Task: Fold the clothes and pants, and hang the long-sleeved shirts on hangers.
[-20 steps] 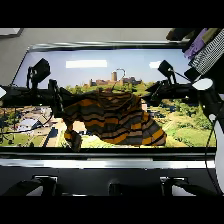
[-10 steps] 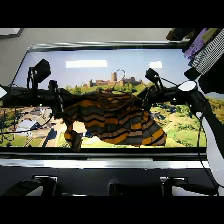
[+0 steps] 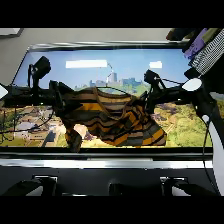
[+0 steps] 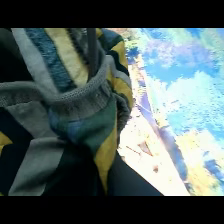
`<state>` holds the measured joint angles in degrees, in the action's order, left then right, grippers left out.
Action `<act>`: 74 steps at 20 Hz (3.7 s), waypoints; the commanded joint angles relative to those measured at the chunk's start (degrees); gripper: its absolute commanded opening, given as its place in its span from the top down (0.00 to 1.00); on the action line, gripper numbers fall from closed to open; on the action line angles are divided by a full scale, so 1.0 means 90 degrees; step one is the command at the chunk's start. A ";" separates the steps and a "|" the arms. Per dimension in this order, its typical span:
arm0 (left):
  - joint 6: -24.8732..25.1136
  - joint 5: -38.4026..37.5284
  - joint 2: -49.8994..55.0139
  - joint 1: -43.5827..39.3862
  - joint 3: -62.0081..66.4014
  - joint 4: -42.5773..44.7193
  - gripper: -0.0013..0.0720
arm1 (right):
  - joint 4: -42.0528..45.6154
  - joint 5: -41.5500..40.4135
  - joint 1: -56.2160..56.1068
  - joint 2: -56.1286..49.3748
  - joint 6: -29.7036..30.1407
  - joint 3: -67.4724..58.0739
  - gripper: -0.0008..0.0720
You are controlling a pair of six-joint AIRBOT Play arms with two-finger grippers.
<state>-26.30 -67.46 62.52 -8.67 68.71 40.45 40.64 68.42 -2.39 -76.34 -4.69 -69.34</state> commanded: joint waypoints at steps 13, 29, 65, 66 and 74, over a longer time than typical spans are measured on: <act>-0.5144 0.3485 0.0080 0.0000 0.0002 0.0141 0.14 | 0.5595 -0.0240 0.0000 0.4160 -0.6829 -0.0007 0.96; -0.5151 0.1945 0.0056 -0.0002 0.0000 0.0148 0.16 | 1.1732 0.3512 0.0000 0.5166 -1.2920 -0.0969 0.97; -0.4743 0.1758 0.0063 -0.0002 -0.0002 0.0151 0.16 | 1.0263 -0.1406 0.5877 0.1049 -1.3697 -0.4991 0.96; -0.4743 0.1756 0.0063 -0.0002 -0.0002 0.0151 0.16 | 1.0103 -0.1377 0.5870 0.1095 -1.3607 -0.4991 0.89; -0.5034 0.1749 0.0058 0.0000 -0.0002 0.0466 0.16 | 0.8415 -0.1948 0.5870 0.2633 -1.2930 -0.4991 0.32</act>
<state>-70.81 -51.70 63.09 -8.67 68.71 42.57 127.26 55.94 50.30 -57.47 -125.14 -114.26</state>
